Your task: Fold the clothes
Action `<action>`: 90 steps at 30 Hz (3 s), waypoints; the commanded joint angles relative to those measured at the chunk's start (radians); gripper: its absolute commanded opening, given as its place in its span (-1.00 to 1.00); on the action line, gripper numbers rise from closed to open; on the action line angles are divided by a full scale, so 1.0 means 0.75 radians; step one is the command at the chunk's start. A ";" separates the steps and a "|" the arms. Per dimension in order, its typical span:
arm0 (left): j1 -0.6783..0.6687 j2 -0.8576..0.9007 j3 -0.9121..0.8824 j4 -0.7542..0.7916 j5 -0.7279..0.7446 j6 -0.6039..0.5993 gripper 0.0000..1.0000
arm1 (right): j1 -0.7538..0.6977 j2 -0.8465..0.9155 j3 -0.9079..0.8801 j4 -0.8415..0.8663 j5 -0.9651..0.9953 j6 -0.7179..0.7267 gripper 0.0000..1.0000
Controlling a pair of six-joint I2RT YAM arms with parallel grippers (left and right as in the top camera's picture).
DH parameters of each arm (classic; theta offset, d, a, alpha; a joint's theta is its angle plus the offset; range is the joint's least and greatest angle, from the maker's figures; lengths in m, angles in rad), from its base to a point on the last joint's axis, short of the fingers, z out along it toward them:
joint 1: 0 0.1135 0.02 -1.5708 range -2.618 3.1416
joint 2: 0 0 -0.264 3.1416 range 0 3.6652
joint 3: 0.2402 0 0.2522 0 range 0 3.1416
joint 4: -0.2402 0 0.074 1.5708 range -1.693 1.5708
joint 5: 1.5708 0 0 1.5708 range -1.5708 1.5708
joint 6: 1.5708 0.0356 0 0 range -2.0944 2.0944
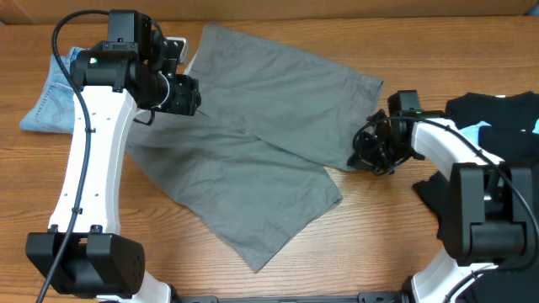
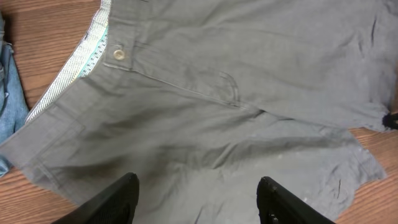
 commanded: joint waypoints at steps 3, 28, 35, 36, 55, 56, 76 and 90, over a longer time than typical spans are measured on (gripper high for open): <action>0.001 -0.035 0.001 0.005 -0.031 0.031 0.29 | -0.081 -0.046 -0.005 -0.116 0.057 0.015 -0.92; 0.000 0.166 -0.088 -0.024 -0.134 0.090 0.06 | -0.186 -0.232 0.054 -0.337 0.050 -0.002 0.11; 0.000 0.273 -0.088 -0.016 -0.152 0.091 0.07 | 0.006 -0.230 -0.071 -0.409 0.052 0.028 0.08; 0.000 0.283 -0.088 -0.018 -0.168 0.091 0.06 | 0.029 -0.230 -0.093 -0.409 0.057 0.047 0.04; 0.002 0.292 -0.089 0.010 -0.282 0.091 0.19 | 0.111 -0.232 -0.240 -0.282 0.166 0.190 -0.92; 0.002 0.292 -0.089 0.010 -0.282 0.091 0.19 | 0.093 -0.233 -0.228 -0.285 0.167 0.190 -0.92; 0.002 0.292 -0.332 0.156 -0.296 0.086 0.24 | -0.391 -0.308 -0.116 -0.363 0.001 -0.093 -0.24; 0.001 0.292 -0.369 0.287 -0.296 0.085 0.27 | 0.003 -0.413 -0.257 -0.516 -0.020 0.049 -0.07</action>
